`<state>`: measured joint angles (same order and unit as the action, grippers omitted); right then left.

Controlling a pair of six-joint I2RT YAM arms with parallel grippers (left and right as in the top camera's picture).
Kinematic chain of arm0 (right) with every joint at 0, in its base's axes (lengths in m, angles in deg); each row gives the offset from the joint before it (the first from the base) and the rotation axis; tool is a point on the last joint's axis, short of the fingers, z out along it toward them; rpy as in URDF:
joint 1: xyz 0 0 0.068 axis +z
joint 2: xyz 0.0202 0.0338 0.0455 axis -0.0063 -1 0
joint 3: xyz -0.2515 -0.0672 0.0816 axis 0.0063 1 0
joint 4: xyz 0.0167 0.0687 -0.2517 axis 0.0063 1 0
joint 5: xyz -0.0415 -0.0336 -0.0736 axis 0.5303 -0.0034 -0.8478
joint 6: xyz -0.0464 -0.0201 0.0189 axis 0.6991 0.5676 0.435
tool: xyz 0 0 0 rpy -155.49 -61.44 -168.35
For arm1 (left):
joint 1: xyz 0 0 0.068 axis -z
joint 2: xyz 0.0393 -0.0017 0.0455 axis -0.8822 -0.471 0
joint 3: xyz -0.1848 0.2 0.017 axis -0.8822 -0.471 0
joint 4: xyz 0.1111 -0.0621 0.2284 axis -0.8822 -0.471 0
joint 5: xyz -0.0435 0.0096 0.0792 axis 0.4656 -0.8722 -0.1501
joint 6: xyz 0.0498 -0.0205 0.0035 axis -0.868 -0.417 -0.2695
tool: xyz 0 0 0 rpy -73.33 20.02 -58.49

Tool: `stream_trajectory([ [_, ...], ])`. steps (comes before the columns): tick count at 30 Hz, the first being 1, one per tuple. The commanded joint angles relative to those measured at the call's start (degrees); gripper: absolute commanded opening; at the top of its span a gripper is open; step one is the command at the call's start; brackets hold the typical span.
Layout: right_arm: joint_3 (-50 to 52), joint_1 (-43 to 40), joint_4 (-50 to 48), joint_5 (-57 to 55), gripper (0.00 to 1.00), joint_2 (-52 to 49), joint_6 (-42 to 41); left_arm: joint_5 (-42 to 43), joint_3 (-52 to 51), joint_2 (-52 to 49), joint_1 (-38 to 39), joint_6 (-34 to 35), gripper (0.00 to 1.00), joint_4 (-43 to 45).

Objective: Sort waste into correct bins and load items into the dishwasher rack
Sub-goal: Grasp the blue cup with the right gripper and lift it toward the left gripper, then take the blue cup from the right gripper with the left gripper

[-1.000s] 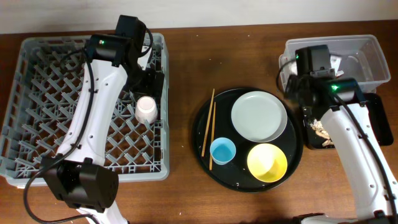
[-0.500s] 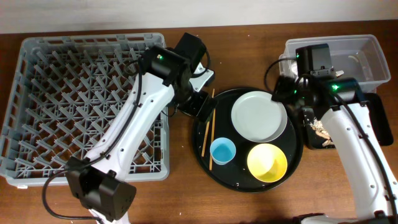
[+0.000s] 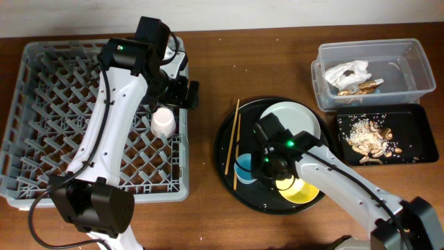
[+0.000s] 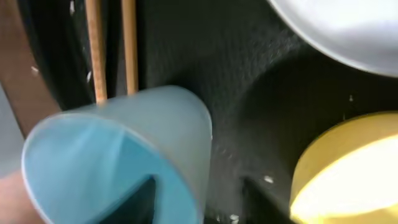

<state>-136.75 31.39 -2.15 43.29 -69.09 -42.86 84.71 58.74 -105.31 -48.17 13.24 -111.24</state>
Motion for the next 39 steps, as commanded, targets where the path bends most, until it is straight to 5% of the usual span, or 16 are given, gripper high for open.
stream_trajectory([
  [1, 0.5, 0.4, -0.4, -1.6, 0.04, -2.0, -1.8, 0.2, 0.8, -0.1, -0.1, 0.6, 0.99, -0.1],
  [5, -4.1, -1.9, 1.2, 0.5, 0.04, 2.3, -1.9, 6.8, 0.9, -0.1, -0.7, 0.2, 0.99, 0.0],
  [8, -9.1, -6.3, 0.6, 5.2, 0.04, 9.2, 0.7, 26.0, 0.9, -0.1, -4.1, -4.7, 0.99, 0.6],
  [11, -10.0, -14.9, -14.8, 21.2, 0.04, 16.2, 2.7, 59.4, 0.9, -0.1, -11.1, -13.6, 0.99, 2.6],
  [15, -10.0, -15.9, -41.4, 37.0, 0.04, 12.2, -0.8, 79.6, 0.9, -0.1, -13.9, -17.4, 0.99, 3.0],
  [27, -10.1, -12.3, -69.7, 46.3, 0.04, 1.7, -11.7, 79.5, 0.9, -0.1, -8.5, -16.5, 0.99, 3.0],
  [39, -11.9, -19.7, -71.1, 50.4, 0.04, 1.9, -15.2, 72.2, 0.9, -0.1, -8.5, -16.5, 0.99, 3.0],
])
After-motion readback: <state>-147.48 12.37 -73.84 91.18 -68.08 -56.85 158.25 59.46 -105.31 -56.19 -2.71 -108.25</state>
